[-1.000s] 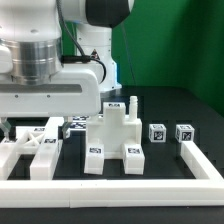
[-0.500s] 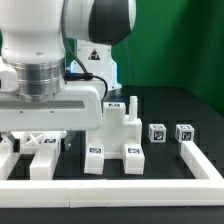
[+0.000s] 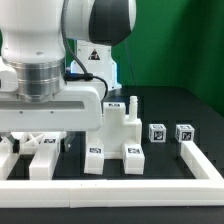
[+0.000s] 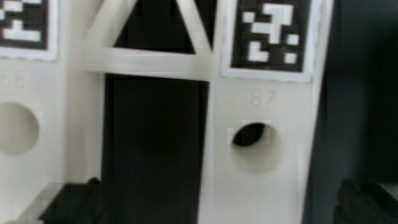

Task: Assemble chair

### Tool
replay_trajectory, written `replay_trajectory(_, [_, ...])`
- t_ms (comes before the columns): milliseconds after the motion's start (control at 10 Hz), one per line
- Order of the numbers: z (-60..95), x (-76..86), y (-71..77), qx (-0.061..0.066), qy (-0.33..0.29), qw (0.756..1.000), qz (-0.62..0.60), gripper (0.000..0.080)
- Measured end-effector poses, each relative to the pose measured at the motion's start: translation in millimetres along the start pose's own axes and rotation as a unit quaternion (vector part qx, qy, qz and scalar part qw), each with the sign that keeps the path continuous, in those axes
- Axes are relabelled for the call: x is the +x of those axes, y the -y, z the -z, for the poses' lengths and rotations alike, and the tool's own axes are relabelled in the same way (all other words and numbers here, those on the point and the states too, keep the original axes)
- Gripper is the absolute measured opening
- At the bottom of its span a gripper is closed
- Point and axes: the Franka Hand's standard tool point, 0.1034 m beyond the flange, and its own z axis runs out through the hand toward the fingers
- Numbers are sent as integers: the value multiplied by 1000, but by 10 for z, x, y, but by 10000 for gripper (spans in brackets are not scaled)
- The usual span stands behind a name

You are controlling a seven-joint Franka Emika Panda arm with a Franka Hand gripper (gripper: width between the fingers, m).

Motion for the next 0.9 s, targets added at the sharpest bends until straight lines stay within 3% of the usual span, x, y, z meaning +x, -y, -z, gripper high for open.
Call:
replay_trajectory(700, [-108, -28, 29, -1, 8, 1000, 2, 649])
replay_trajectory(800, [-99, -19, 28, -1, 7, 1000, -1, 629])
replay_trajectory(900, [-106, -23, 28, -1, 8, 1000, -1, 500])
